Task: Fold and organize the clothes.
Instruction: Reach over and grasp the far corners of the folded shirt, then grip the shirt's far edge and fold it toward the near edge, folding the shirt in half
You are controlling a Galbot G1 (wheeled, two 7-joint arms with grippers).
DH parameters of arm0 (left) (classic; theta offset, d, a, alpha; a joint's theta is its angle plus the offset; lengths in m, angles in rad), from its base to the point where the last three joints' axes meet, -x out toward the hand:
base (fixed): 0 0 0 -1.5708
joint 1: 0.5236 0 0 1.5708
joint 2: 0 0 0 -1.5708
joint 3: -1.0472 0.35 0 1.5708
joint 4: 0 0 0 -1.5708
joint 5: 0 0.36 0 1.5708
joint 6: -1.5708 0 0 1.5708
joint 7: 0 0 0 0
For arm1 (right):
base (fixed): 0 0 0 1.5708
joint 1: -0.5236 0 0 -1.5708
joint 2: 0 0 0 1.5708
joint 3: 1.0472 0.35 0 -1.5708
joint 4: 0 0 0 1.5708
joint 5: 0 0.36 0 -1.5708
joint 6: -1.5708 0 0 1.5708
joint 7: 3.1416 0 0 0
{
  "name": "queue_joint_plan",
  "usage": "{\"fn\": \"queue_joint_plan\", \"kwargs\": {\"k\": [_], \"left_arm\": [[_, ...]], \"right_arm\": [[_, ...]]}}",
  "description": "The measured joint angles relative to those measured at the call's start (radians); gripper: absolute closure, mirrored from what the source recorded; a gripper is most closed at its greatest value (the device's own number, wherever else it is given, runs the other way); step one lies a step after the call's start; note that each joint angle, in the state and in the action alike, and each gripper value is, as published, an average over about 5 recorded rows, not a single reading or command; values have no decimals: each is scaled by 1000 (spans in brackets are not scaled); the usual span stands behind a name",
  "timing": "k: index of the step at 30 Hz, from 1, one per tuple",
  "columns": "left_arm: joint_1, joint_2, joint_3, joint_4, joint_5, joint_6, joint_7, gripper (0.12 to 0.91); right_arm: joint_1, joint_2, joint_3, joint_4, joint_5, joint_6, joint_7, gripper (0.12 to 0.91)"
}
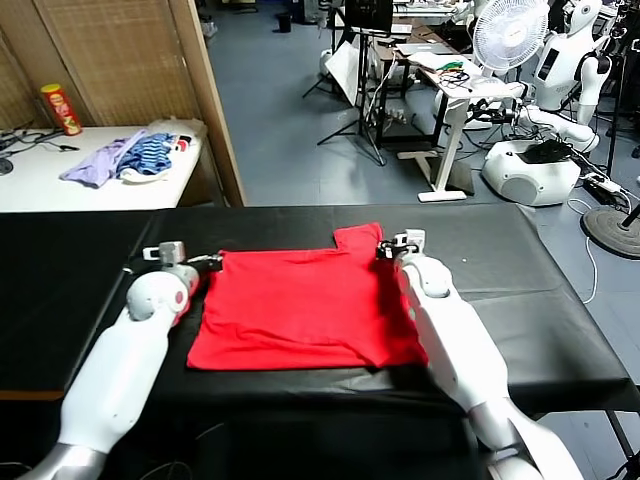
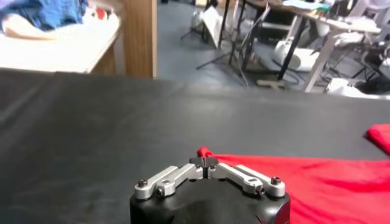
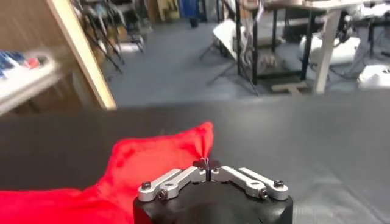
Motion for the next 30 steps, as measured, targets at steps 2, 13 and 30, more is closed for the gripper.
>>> {"fn": "queue_joint_plan", "kwargs": {"k": [2, 13, 30], "left_arm": [[35, 13, -14, -50, 3, -4, -4, 903], [248, 80, -112, -241, 5, -12, 4, 903], [545, 80, -229, -477, 109, 18, 16, 903]], "right_arm": [[-31, -29, 4, 60, 27, -19, 6, 903], [-214, -178, 43, 320, 143, -172, 87, 903], [-480, -260, 78, 590, 63, -248, 137, 903]]}}
